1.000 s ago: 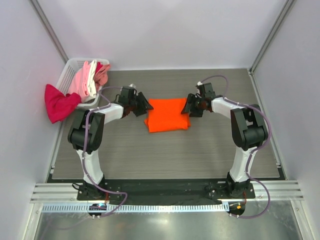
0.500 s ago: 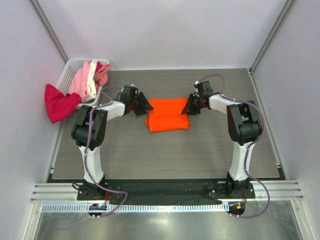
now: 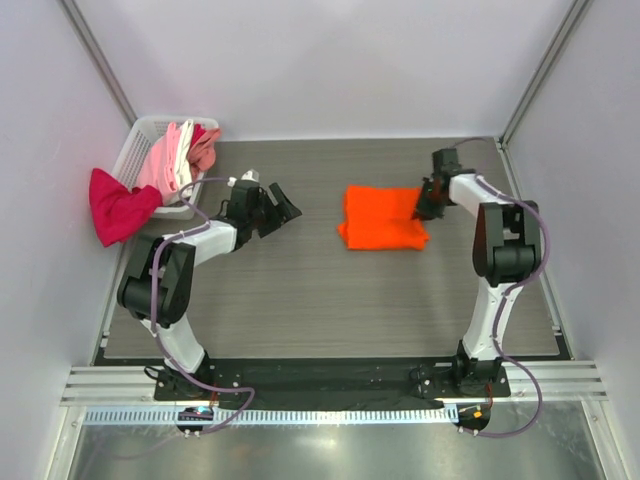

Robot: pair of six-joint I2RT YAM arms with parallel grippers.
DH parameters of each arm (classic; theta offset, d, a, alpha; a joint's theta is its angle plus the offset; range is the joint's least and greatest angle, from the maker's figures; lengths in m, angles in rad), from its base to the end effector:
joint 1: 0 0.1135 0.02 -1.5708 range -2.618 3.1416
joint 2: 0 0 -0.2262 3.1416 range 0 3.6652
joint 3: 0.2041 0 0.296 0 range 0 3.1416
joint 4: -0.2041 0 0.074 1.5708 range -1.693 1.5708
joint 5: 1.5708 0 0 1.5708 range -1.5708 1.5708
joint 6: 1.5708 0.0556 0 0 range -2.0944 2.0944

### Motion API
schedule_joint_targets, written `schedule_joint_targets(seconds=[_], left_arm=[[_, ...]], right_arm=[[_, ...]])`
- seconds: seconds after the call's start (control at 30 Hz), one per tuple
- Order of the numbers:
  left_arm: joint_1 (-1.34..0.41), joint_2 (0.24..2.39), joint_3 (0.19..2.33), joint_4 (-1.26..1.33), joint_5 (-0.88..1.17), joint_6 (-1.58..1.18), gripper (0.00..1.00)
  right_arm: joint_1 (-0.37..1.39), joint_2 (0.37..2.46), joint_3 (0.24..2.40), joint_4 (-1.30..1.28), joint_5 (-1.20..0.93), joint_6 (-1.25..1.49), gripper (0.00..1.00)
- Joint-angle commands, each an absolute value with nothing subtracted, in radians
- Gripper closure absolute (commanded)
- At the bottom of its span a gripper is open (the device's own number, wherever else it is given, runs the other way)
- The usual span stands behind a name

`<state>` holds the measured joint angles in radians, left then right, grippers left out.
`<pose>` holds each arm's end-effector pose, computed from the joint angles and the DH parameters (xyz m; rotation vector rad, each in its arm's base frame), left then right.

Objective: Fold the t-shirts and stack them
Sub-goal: Neatly place the folded tshirt to the corner

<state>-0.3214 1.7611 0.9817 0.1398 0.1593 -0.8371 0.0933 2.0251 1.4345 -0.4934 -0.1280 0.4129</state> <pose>0.3905 -0.1393 0.0976 -0.5023 2.2703 -0.7942 0.4512 0.0493 0.0910 0.3847 2.6551 0.3332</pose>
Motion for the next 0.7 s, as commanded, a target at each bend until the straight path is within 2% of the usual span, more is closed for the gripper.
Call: schedule_joint_targets(seconds=[0.0, 0.07, 0.1, 0.13, 0.2, 0.23, 0.43, 0.53, 0.57, 0.6, 0.63, 0.67], left_arm=[[-0.322, 1.713, 0.969, 0.227, 0.132, -0.831, 0.22], [-0.322, 1.712, 0.969, 0.232, 0.135, -0.83, 0.22], [-0.322, 1.712, 0.968, 0.233, 0.138, -0.828, 0.22], [-0.322, 1.712, 0.968, 0.232, 0.141, -0.828, 0.22], [-0.322, 1.717, 0.974, 0.229, 0.147, -0.824, 0.22], [-0.322, 1.715, 0.974, 0.226, 0.15, -0.822, 0.22], [-0.321, 1.689, 0.942, 0.258, 0.147, -0.824, 0.22], [-0.321, 1.678, 0.92, 0.279, 0.152, -0.828, 0.22], [-0.322, 1.677, 0.92, 0.285, 0.156, -0.828, 0.22], [-0.322, 1.678, 0.922, 0.285, 0.158, -0.827, 0.22], [-0.322, 1.68, 0.925, 0.282, 0.163, -0.827, 0.22], [-0.322, 1.683, 0.927, 0.279, 0.163, -0.828, 0.22]], right_arm=[[-0.056, 1.97, 1.523, -0.665, 0.164, 0.342, 0.99], [-0.126, 1.97, 1.575, -0.718, 0.348, 0.357, 0.96], [-0.142, 1.976, 1.598, -0.739, 0.429, 0.409, 0.58], [-0.158, 1.988, 1.655, -0.768, 0.592, 0.438, 0.39], [-0.155, 1.991, 1.706, -0.833, 0.701, 0.468, 0.12], [-0.153, 1.976, 1.732, -0.847, 0.724, 0.494, 0.07], [-0.03, 1.794, 1.646, -0.749, 0.812, 0.491, 0.08], [0.0, 1.749, 1.593, -0.681, 0.631, 0.407, 0.17], [0.0, 1.743, 1.582, -0.64, 0.542, 0.402, 0.25], [0.0, 1.744, 1.574, -0.621, 0.406, 0.402, 0.27], [0.0, 1.767, 1.557, -0.577, 0.291, 0.405, 0.33], [0.0, 1.767, 1.56, -0.569, 0.29, 0.41, 0.37]])
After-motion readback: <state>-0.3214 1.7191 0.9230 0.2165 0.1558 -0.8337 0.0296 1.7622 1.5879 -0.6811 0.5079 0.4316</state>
